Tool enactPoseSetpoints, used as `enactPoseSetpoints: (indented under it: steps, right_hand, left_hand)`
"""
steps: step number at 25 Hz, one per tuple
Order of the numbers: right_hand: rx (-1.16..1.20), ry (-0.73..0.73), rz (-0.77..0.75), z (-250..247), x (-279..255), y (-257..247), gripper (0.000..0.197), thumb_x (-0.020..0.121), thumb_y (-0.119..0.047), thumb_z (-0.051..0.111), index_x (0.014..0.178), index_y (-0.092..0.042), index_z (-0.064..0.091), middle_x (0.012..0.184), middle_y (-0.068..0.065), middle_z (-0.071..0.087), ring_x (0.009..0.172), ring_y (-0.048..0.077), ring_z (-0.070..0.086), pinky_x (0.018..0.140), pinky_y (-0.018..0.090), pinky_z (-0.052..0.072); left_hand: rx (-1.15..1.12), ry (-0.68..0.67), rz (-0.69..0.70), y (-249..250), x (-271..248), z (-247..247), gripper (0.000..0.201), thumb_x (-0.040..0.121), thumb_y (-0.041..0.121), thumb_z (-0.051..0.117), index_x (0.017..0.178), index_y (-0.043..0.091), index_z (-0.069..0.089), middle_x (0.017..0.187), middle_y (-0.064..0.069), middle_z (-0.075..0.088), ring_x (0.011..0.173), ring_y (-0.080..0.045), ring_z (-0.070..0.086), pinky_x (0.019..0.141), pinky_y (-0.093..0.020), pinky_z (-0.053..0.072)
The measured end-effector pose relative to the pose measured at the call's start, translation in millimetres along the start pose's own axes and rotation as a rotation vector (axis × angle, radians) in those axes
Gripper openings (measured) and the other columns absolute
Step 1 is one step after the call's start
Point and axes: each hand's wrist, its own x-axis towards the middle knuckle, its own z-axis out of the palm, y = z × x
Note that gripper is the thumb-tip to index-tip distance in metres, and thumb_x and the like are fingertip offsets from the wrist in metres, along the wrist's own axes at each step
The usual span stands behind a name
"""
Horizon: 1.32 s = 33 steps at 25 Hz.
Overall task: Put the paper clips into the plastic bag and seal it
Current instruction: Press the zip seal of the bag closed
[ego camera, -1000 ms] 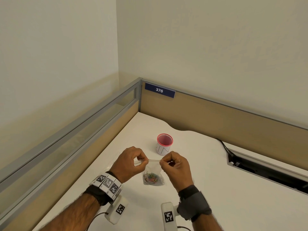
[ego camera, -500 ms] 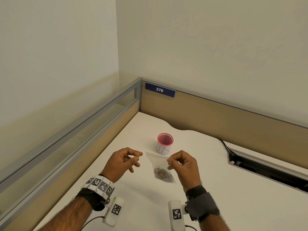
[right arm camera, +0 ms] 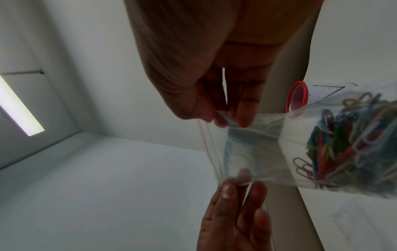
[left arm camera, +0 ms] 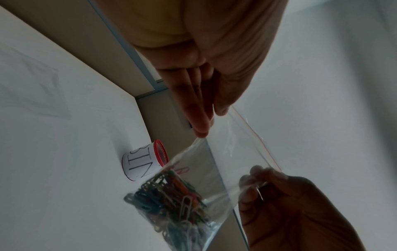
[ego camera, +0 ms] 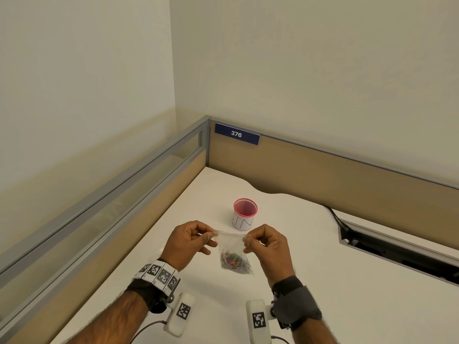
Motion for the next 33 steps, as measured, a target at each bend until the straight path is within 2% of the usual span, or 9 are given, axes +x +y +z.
enactPoseSetpoints:
  steps: [5,8,11,13,15,17,21,24,33]
  right_hand:
    - [-0.01,0.004,0.019,-3.8,-0.2,5.0,0.006,0.08,0.002,0.066,0.076,-0.002,0.064,0.081,0.014,0.069,0.077,0.032,0.065,0.062,0.028,0.059]
    - [-0.137,0.013,0.017,-3.6,1.7,10.2,0.007,0.082,-0.006,0.067,0.077,-0.008,0.063,0.08,0.006,0.069,0.078,0.026,0.064,0.068,0.029,0.058]
    - [-0.309,-0.041,-0.032,2.8,0.1,8.1,0.006,0.083,-0.016,0.067,0.084,-0.018,0.062,0.086,-0.006,0.067,0.082,0.008,0.061,0.073,0.019,0.052]
    - [-0.392,-0.099,-0.098,15.0,-3.9,1.8,0.01,0.082,-0.02,0.068,0.09,-0.023,0.062,0.092,-0.012,0.064,0.087,0.002,0.059,0.074,0.011,0.048]
    - [-0.471,-0.137,-0.156,31.1,-7.0,-4.4,0.01,0.083,-0.025,0.067,0.092,-0.024,0.063,0.094,-0.01,0.063,0.088,0.004,0.058,0.075,0.012,0.048]
    - [-0.525,-0.134,-0.188,45.6,-7.7,-8.9,0.009,0.084,-0.03,0.065,0.091,-0.024,0.064,0.091,-0.008,0.063,0.085,0.008,0.059,0.078,0.017,0.051]
    - [-0.564,-0.096,-0.176,57.0,-3.7,-14.6,0.011,0.085,-0.032,0.063,0.088,-0.022,0.066,0.088,-0.006,0.065,0.083,0.011,0.059,0.078,0.024,0.054]
    - [-0.6,-0.101,-0.174,59.1,-3.2,-15.9,0.012,0.084,-0.034,0.063,0.086,-0.022,0.065,0.086,-0.006,0.064,0.081,0.012,0.058,0.078,0.026,0.054]
    - [-0.673,-0.14,-0.18,58.7,-4.4,-15.3,0.014,0.082,-0.037,0.065,0.082,-0.024,0.06,0.085,-0.006,0.06,0.079,0.012,0.055,0.073,0.024,0.052]
  left_hand:
    - [0.003,-0.031,0.012,7.1,-3.1,3.1,0.008,0.094,-0.005,0.059,0.09,-0.001,0.064,0.1,-0.012,0.077,0.075,-0.035,0.075,0.051,-0.032,0.057]
    - [0.036,-0.025,0.024,9.6,-3.4,7.1,0.009,0.093,-0.007,0.058,0.087,-0.001,0.06,0.093,-0.014,0.077,0.073,-0.034,0.075,0.055,-0.035,0.058]
    - [0.12,0.007,0.034,12.3,-3.7,9.6,0.009,0.09,-0.006,0.06,0.084,0.0,0.059,0.083,-0.013,0.076,0.067,-0.029,0.075,0.055,-0.037,0.058]
    - [0.187,0.032,0.042,13.2,-4.5,10.4,0.009,0.087,-0.004,0.062,0.082,0.003,0.06,0.079,-0.011,0.076,0.064,-0.025,0.075,0.055,-0.039,0.06]
    - [0.265,0.035,0.062,13.9,-5.6,11.1,0.01,0.084,0.0,0.065,0.079,0.008,0.061,0.076,-0.008,0.075,0.063,-0.024,0.075,0.056,-0.041,0.061]
    - [0.302,0.022,0.076,14.4,-7.0,10.8,0.009,0.083,0.003,0.068,0.078,0.01,0.063,0.071,-0.007,0.072,0.06,-0.025,0.073,0.054,-0.041,0.061]
    - [0.337,0.012,0.087,16.6,-10.1,8.8,0.008,0.082,0.002,0.069,0.08,0.006,0.064,0.069,-0.01,0.07,0.057,-0.02,0.072,0.048,-0.031,0.057]
    - [0.314,0.007,0.077,16.8,-11.6,7.5,0.007,0.083,-0.001,0.068,0.08,0.003,0.064,0.066,-0.008,0.07,0.055,-0.018,0.071,0.048,-0.029,0.056]
    - [0.324,0.007,0.074,10.6,-15.6,7.0,0.009,0.084,0.001,0.068,0.079,0.006,0.063,0.062,-0.008,0.068,0.054,-0.017,0.07,0.051,-0.034,0.058]
